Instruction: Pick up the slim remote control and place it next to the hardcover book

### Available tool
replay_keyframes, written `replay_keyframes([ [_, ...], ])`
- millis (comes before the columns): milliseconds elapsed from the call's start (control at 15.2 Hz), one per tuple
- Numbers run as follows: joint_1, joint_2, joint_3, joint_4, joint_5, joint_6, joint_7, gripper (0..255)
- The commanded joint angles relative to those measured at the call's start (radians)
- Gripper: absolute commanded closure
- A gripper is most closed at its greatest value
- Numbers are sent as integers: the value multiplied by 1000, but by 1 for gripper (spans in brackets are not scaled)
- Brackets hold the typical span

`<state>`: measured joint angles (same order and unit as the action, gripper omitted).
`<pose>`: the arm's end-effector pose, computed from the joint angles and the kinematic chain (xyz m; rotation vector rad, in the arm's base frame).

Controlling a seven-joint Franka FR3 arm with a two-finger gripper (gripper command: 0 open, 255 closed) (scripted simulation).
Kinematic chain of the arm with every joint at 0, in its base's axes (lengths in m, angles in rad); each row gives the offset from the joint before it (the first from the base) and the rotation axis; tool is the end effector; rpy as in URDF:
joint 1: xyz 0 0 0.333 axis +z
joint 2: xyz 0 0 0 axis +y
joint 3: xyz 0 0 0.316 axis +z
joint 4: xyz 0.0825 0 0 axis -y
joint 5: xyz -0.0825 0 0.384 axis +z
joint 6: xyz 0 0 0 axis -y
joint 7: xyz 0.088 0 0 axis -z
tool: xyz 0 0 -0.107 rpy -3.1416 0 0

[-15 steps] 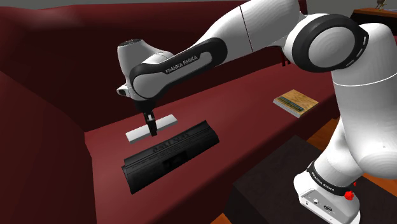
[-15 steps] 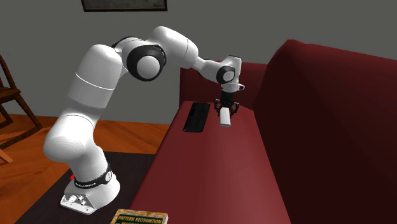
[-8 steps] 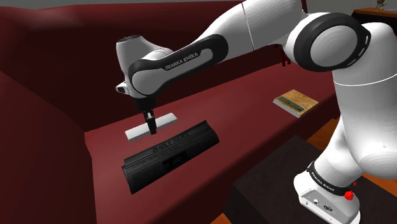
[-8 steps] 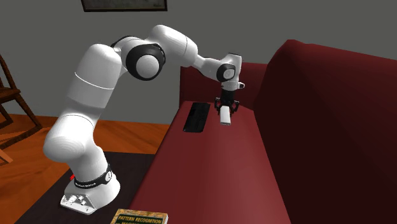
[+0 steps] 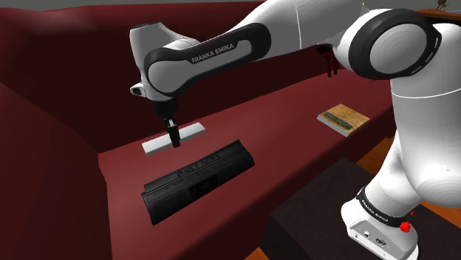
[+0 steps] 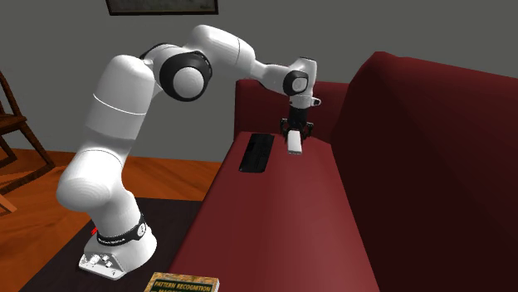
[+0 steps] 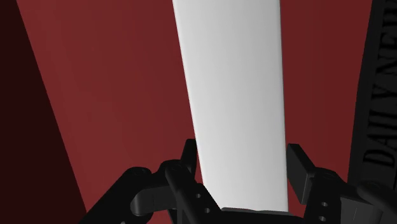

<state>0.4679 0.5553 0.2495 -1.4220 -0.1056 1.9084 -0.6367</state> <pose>0.5539 0.4315 0.3780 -2.4191 -1.9543 0.0824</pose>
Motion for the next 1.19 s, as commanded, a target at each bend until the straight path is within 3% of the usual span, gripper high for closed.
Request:
replay_keyframes([
  [0, 0, -7, 1, 17, 2, -24, -1, 255],
  [528, 3, -25, 5, 94, 7, -119, -4, 255],
  [1122, -149, -298, -24, -303, 69, 11, -170, 255],
])
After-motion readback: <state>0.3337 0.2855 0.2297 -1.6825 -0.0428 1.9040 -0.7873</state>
